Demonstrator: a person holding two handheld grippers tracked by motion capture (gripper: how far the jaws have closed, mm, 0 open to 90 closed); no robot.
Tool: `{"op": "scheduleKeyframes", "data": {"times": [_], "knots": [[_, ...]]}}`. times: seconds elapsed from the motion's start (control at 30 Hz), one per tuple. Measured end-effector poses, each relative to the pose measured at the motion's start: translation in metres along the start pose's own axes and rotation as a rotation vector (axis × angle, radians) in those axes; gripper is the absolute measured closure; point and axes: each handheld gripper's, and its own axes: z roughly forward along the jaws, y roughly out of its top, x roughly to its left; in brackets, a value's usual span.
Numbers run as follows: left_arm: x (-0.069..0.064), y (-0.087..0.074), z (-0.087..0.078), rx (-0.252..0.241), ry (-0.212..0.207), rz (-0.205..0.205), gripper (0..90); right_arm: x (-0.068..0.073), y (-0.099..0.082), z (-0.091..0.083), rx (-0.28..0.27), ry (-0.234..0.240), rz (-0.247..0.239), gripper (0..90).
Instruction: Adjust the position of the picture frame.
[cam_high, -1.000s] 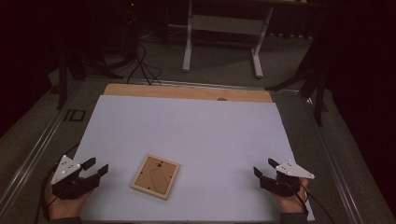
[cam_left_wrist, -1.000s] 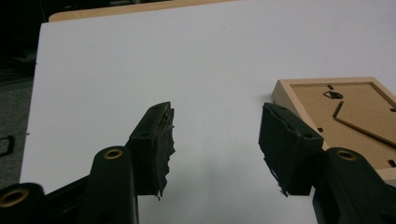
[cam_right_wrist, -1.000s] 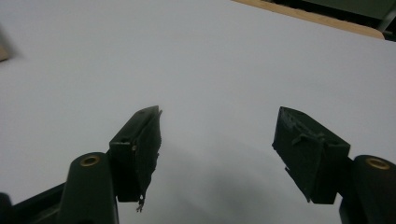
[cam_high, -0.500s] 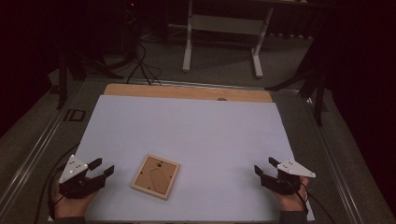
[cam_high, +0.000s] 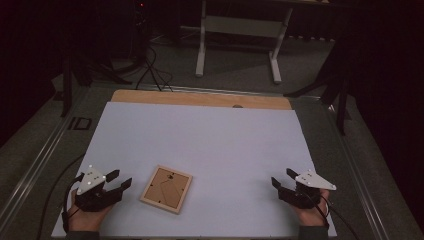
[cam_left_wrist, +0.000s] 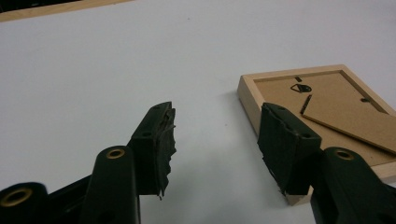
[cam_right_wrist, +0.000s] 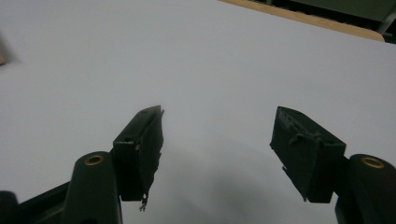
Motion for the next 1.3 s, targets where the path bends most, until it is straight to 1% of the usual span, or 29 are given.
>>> {"op": "scheduleKeyframes", "data": {"times": [0.13,0.17,0.27,0.33,0.4,0.53,0.57,0.6,0.7,0.83,0.97,1.03,1.07,1.3], "knots": [[-0.004,0.001,0.005,0.013,-0.013,0.008,48.0,0.001,0.000,0.000,0.001,0.000,-0.002,33.4],[-0.007,0.002,0.008,0.020,-0.019,0.019,48.4,0.001,0.000,0.000,0.001,0.000,-0.005,33.4],[-0.011,0.002,0.012,0.029,-0.029,0.030,49.5,0.002,0.000,0.001,0.002,0.000,-0.008,33.4],[-0.011,0.002,0.012,0.029,-0.029,0.030,50.1,0.002,0.000,0.001,0.002,0.000,-0.010,33.4],[-0.015,0.002,0.016,0.042,-0.043,0.044,51.8,0.002,0.000,0.001,0.003,0.001,-0.011,33.4],[-0.017,0.002,0.017,0.045,-0.048,0.044,53.1,0.002,0.000,0.001,0.004,0.001,-0.012,33.6],[-0.017,0.002,0.018,0.041,-0.059,0.037,55.0,0.002,0.000,0.001,0.005,0.000,-0.013,33.6],[-0.018,0.002,0.018,0.041,-0.062,0.035,55.5,0.002,0.000,0.001,0.005,-0.001,-0.013,33.5],[-0.018,0.001,0.020,0.049,-0.064,0.037,56.7,0.002,0.000,0.001,0.005,-0.001,-0.013,33.6],[-0.022,0.001,0.023,0.061,-0.069,0.053,58.1,0.002,0.001,0.001,0.004,-0.002,-0.014,33.6],[-0.025,0.001,0.025,0.066,-0.072,0.059,61.5,0.002,0.001,0.001,0.007,-0.002,-0.017,33.6],[-0.026,0.001,0.027,0.081,-0.072,0.067,62.9,0.003,0.000,0.001,0.012,-0.007,-0.023,33.6],[-0.027,0.001,0.028,0.082,-0.072,0.064,63.0,0.003,0.000,0.001,0.012,-0.008,-0.024,33.6],[-0.031,0.000,0.031,0.101,-0.080,0.083,64.1,0.003,0.000,0.001,0.012,-0.008,-0.026,33.5]]}}
